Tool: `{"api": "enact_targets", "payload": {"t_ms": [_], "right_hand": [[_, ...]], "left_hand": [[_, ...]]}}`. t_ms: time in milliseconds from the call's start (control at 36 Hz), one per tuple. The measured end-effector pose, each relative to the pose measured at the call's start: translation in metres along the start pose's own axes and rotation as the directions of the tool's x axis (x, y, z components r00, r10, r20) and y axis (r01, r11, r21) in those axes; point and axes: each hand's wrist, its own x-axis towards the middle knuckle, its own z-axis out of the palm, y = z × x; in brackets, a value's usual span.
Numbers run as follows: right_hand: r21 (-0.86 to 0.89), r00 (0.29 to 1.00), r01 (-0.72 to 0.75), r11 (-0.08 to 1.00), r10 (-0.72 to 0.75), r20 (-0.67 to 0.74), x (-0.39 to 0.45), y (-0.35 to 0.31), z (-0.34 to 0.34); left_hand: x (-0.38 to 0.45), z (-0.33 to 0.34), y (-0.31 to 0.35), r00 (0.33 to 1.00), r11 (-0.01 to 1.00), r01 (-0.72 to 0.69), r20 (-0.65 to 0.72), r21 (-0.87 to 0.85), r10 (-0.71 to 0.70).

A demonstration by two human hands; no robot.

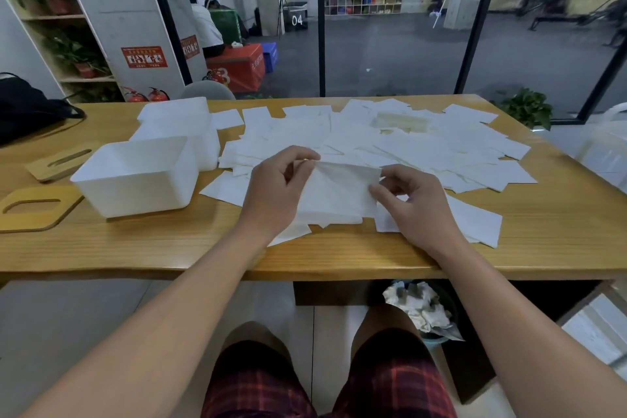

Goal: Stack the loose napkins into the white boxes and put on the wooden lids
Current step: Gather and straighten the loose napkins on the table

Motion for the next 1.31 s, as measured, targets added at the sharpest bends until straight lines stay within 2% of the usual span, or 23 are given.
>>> {"api": "enact_targets", "payload": {"t_ms": [56, 167, 361, 472, 556, 694, 861, 1028, 1139, 1222, 1306], "right_hand": [[0.04, 0.999, -0.025, 0.999, 0.024, 0.03, 0.0, 0.0, 0.0], [-0.018, 0.996, -0.049, 0.999, 0.05, 0.072, 0.001, 0.004, 0.002], [-0.11, 0.999, -0.023, 0.994, 0.026, 0.027, 0.001, 0.007, 0.002], [-0.144, 1.0, 0.005, 0.99, -0.001, 0.03, -0.001, 0.006, 0.003], [-0.192, 0.998, 0.047, 0.98, -0.052, -0.019, -0.003, 0.003, 0.004], [-0.367, 0.987, 0.127, 0.921, -0.154, -0.043, -0.011, 0.001, 0.004], [-0.527, 0.997, 0.037, 0.849, 0.006, 0.081, -0.025, 0.009, 0.0], [-0.554, 0.991, -0.013, 0.833, 0.083, 0.101, -0.021, 0.005, 0.001], [-0.529, 0.991, -0.045, 0.848, 0.103, 0.082, -0.021, 0.005, 0.0], [-0.413, 0.996, -0.077, 0.907, 0.091, 0.014, -0.021, 0.0, -0.004], [-0.289, 0.997, -0.073, 0.954, 0.063, -0.044, -0.02, -0.009, -0.008]], "left_hand": [[0.003, -0.003, -0.007, 0.999, 0.999, 0.051, 0.015, -0.017, -0.051], [0.005, -0.003, -0.025, 0.985, 0.988, 0.152, 0.081, 0.038, -0.154], [-0.001, 0.001, -0.037, 0.984, 0.963, 0.147, 0.069, 0.228, -0.167], [-0.002, 0.002, -0.033, 0.987, 0.954, 0.134, 0.049, 0.267, -0.153], [-0.003, 0.003, -0.032, 0.99, 0.946, 0.12, 0.035, 0.3, -0.137], [-0.001, 0.0, -0.036, 0.99, 0.943, 0.122, 0.031, 0.308, -0.138], [-0.001, 0.002, -0.038, 0.991, 0.922, 0.125, 0.005, 0.367, -0.137], [-0.003, 0.004, -0.026, 1.0, 0.85, -0.017, 0.004, 0.527, 0.018], [-0.008, 0.01, -0.001, 0.996, 0.909, -0.049, 0.093, 0.414, 0.012], [-0.013, 0.019, 0.021, 0.976, 0.971, 0.046, 0.198, 0.237, -0.094], [-0.018, 0.03, 0.039, 0.935, 0.987, 0.15, 0.316, 0.054, -0.159]]}}
